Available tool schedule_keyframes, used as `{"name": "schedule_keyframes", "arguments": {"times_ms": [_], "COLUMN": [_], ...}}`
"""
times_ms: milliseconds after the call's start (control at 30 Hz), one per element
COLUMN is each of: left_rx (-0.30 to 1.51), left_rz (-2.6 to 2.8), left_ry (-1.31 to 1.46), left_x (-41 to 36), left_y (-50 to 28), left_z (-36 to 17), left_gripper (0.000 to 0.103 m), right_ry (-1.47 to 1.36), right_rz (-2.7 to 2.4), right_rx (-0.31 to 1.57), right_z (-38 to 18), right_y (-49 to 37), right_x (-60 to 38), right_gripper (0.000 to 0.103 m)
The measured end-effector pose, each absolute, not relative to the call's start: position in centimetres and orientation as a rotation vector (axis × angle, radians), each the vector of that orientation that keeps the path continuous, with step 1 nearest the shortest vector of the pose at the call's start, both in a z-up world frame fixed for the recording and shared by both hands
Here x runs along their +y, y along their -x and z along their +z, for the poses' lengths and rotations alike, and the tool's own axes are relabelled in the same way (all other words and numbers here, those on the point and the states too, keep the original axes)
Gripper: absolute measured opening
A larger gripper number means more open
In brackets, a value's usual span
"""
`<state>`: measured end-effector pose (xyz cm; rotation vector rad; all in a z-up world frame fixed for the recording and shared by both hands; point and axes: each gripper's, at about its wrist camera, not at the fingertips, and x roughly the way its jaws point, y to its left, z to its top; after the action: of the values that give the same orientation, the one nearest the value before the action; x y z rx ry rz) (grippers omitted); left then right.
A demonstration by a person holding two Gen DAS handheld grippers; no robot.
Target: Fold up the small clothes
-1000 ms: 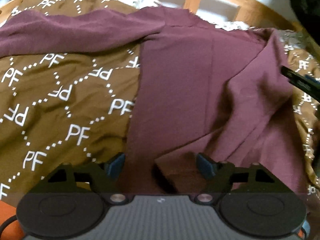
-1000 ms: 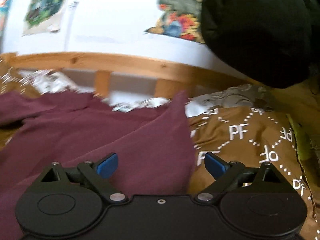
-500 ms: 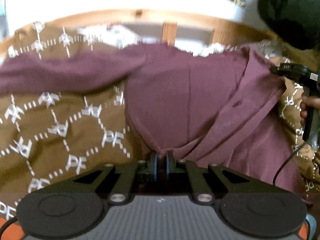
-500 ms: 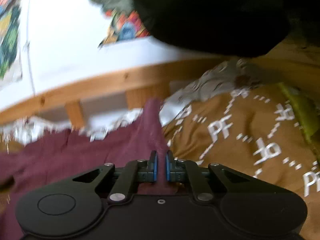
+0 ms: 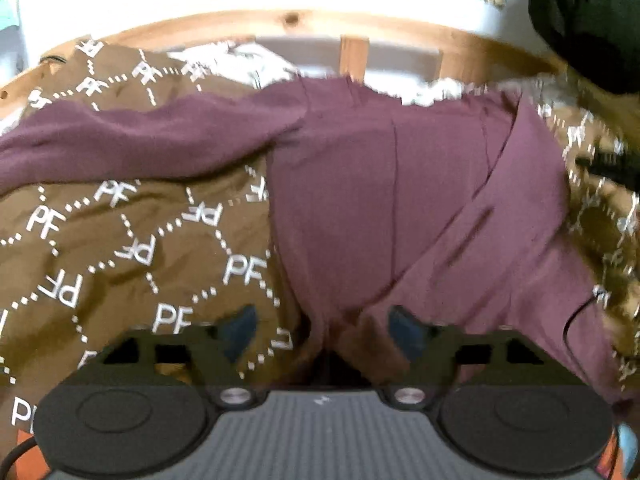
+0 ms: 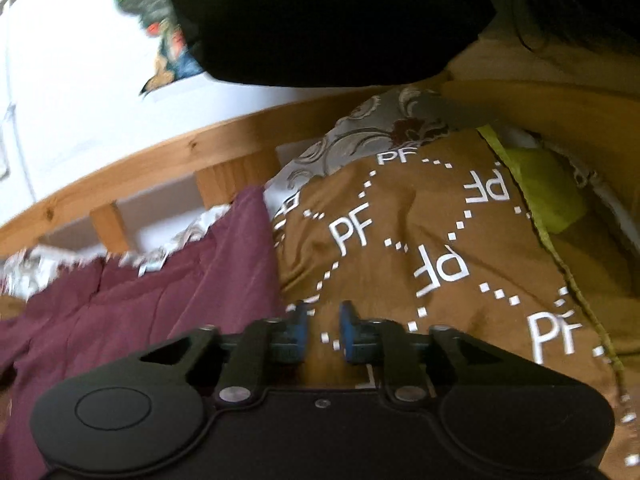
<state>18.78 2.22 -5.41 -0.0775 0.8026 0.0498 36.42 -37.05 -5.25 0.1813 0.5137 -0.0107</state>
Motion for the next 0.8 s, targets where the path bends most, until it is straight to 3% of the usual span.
{"name": "schedule_keyframes", "arguments": {"times_ms": [33,100,200,333,433,633,800], "left_rx": [0.783,0.744,0.729,0.818,0.912,1.031,1.075], "left_rz": [0.047,0.031,0.004,-0.022,0.028,0.105,0.109], "left_ry": [0.086,0.101,0.091,0.022,-0.060,-0.017,0.032], "left_x": [2.3,2.4,2.0,0.6,-0.1,1.2,2.4], "left_y": [-18.6,-18.2,-18.4,-19.6,-20.5,-21.4,-21.3], "left_z": [-5.0,-4.5,-4.5,-5.9,-7.7,-9.4,-9.8], "left_gripper": [0.088,0.091,0.095,0.096,0.094,0.093,0.095], "right_ry": [-0.142,-0.025,0.221,0.571,0.672,0.677,0.614], "right_rz": [-0.003,0.014,0.059,0.099,0.128,0.099,0.029], "right_rx": [0.519,0.535,0.535,0.508,0.531,0.468,0.531], "right_z": [-5.0,-4.4,-4.4,-6.8,-8.9,-10.4,-9.7], "right_y": [-35.9,-34.9,-33.1,-31.4,-31.5,-32.6,-33.2], "right_x": [-36.7,-35.7,-33.6,-30.3,-28.9,-28.1,-29.3], "right_gripper": [0.034,0.065,0.084,0.089,0.089,0.089,0.091]}}
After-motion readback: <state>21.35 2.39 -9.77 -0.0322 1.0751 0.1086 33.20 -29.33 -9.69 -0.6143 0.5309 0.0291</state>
